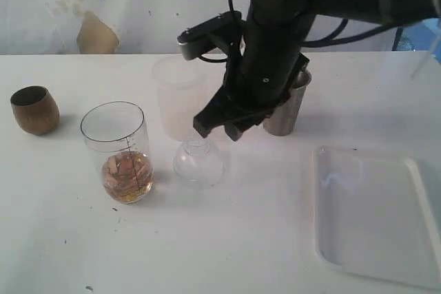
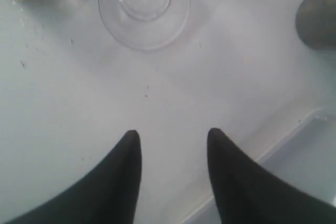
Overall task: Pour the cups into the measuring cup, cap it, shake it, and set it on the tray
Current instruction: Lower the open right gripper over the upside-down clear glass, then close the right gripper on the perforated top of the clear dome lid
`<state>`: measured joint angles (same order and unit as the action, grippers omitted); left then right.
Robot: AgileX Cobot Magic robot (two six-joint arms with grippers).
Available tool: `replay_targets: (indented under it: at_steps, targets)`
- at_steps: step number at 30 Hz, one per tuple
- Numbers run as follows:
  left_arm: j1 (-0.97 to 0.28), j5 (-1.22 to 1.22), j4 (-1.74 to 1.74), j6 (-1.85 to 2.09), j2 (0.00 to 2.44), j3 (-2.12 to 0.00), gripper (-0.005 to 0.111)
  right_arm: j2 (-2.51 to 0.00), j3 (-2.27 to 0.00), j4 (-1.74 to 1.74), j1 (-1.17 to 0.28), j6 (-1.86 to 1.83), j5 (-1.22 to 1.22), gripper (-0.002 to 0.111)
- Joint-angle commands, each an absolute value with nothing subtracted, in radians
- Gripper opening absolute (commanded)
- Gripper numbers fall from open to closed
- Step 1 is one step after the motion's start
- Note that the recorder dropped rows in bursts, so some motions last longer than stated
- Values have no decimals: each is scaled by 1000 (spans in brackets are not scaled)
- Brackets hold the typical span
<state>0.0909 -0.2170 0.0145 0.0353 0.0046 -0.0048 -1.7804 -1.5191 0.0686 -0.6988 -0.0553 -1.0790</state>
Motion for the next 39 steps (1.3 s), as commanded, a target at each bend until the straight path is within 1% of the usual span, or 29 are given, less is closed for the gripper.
replay_targets:
  at_steps: [1,3,9,17,21,29,39]
  targets:
    - [85,-209,26,30,0,0,0,-1863,-1626,68,-697,-67,-1102,55]
    - [85,-209,26,30,0,0,0,-1898,-1650,41,-697,-67,-1086,57]
    - [85,-209,26,30,0,0,0,-1995,-1696,17,-697,-76,-1011,57]
    - [85,-209,26,30,0,0,0,-2056,-1719,7,-697,-94,-902,58]
    - [85,-209,26,30,0,0,0,-2094,-1746,0,-697,-94,-897,61]
    - [85,-209,26,30,0,0,0,-2117,-1743,0,-697,-103,-928,61]
    - [85,-209,26,30,0,0,0,-2156,-1743,0,-697,-103,-900,61]
